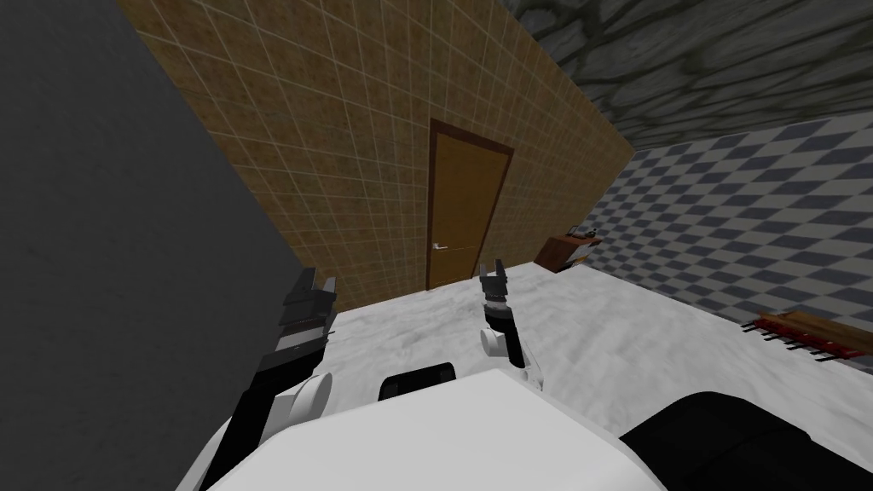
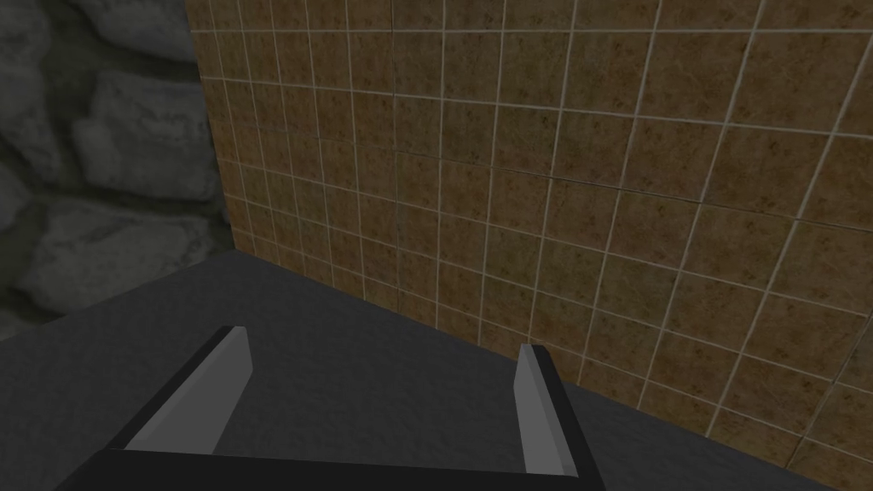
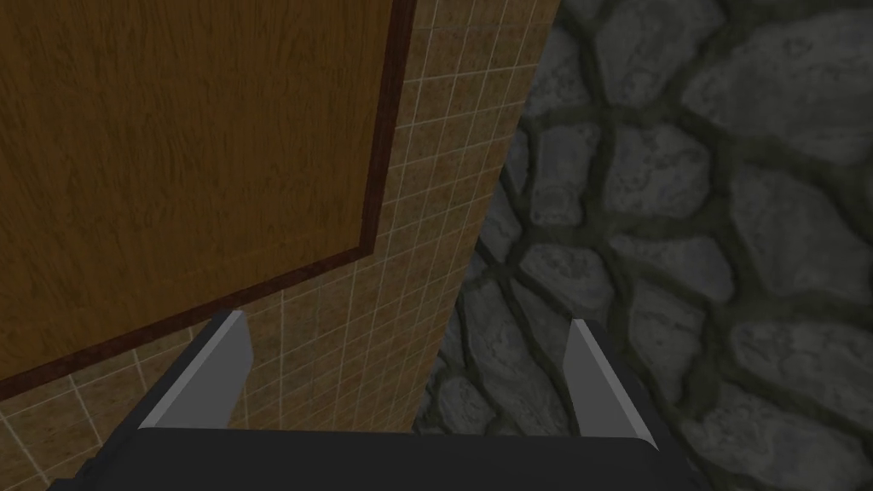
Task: Pull the door open
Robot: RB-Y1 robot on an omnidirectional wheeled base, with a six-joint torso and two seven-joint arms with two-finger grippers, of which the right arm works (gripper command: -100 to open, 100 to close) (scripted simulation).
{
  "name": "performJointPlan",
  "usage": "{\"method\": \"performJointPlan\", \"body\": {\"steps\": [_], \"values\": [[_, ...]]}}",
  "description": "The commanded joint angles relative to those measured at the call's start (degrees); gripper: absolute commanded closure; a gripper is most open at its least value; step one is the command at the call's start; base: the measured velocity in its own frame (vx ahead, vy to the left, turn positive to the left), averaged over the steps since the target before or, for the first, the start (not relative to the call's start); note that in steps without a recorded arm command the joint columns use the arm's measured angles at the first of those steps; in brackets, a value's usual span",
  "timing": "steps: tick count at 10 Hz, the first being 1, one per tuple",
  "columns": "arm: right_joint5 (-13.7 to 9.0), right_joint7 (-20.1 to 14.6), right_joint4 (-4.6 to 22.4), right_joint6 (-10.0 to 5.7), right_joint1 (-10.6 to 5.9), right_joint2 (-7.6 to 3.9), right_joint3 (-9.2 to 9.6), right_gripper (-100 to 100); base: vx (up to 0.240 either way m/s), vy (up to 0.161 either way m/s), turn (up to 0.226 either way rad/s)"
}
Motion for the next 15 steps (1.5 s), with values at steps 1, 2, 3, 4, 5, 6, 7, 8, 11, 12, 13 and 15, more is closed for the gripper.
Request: {"method": "performJointPlan", "body": {"steps": [1,2,3,4,5,6,7,8,11,12,13,15], "values": [[0.35,-0.54,2.24,-0.37,-0.78,-0.53,-0.31,-100,0.104,-0.01,0.018],[0.64,-0.77,3.64,-0.6,-1.25,-0.74,-0.38,-100,0.109,-0.016,0.021],[0.93,-1.0,5.03,-0.83,-1.73,-0.96,-0.45,-100,0.101,-0.011,0.027],[1.23,-1.23,6.43,-1.06,-2.2,-1.17,-0.52,-100,0.089,-0.004,0.022],[1.53,-1.48,7.88,-1.3,-2.69,-1.38,-0.59,-100,0.096,-0.009,0.016],[1.85,-1.73,9.42,-1.55,-3.21,-1.59,-0.67,-100,0.096,-0.004,0.027],[2.17,-1.99,10.96,-1.8,-3.73,-1.8,-0.75,-100,0.091,-0.002,0.022],[2.5,-2.25,12.5,-2.06,-4.25,-2.01,-0.83,-100,0.092,-0.009,0.021],[3.49,-3.04,17.24,-2.84,-5.86,-2.62,-1.06,-100,0.103,-0.014,0.023],[3.83,-3.31,18.88,-3.11,-6.41,-2.82,-1.15,-100,0.104,-0.014,0.021],[4.18,-3.58,20.52,-3.38,-6.97,-3.02,-1.23,-100,0.11,-0.015,0.022],[4.86,-4.13,23.81,-3.91,-8.08,-3.42,-1.4,-100,0.099,-0.012,0.026]]}}
